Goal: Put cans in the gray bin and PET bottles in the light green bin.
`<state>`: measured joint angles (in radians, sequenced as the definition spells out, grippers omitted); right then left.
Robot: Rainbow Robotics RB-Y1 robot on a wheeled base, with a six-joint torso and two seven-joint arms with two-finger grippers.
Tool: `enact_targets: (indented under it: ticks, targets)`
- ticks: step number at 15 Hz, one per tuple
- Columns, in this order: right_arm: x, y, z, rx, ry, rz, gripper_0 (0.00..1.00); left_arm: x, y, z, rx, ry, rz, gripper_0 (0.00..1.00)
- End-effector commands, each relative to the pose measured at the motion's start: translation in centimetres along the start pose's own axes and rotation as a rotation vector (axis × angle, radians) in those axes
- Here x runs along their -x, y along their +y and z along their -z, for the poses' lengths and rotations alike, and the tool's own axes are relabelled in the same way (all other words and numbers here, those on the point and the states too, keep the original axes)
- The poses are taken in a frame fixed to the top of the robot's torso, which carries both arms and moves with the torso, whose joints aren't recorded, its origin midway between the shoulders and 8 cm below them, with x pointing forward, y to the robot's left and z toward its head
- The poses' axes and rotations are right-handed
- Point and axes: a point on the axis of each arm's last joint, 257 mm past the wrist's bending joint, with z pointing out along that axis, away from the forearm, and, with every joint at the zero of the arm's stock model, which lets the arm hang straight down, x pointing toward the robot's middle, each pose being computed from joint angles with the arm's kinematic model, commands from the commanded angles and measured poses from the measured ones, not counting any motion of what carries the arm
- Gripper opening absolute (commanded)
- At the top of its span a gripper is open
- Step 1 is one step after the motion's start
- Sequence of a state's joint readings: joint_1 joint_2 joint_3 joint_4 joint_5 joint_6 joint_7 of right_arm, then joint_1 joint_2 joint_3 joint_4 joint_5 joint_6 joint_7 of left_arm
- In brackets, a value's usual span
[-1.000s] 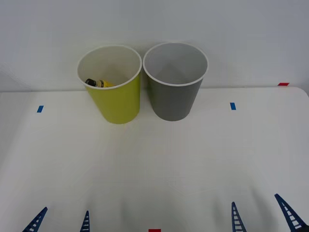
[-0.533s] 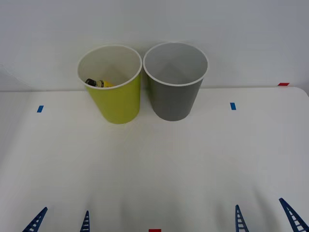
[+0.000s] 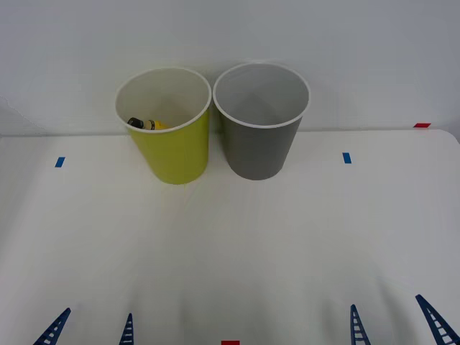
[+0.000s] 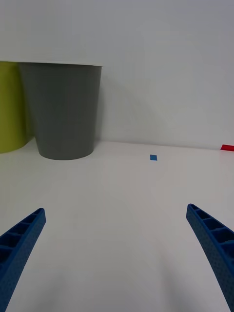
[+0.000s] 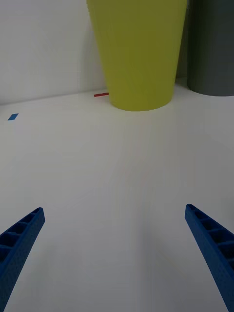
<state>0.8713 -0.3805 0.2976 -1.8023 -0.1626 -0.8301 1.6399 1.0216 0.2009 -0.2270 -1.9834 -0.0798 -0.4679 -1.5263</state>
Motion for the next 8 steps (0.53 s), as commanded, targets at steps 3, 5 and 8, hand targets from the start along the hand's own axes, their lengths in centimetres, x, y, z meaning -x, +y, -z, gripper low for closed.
enact_targets:
  ticks: [3, 5, 8]
  targets:
    - [0.00, 0.00, 0.00, 0.000, 0.000, 0.000, 1.00, 0.00, 0.00, 0.00, 0.000, 0.000, 0.000, 1.00]
    - [0.00, 0.00, 0.00, 0.000, 0.000, 0.000, 1.00, 0.00, 0.00, 0.00, 0.000, 0.000, 0.000, 1.00]
    - [0.00, 0.00, 0.00, 0.000, 0.000, 0.000, 1.00, 0.00, 0.00, 0.00, 0.000, 0.000, 0.000, 1.00]
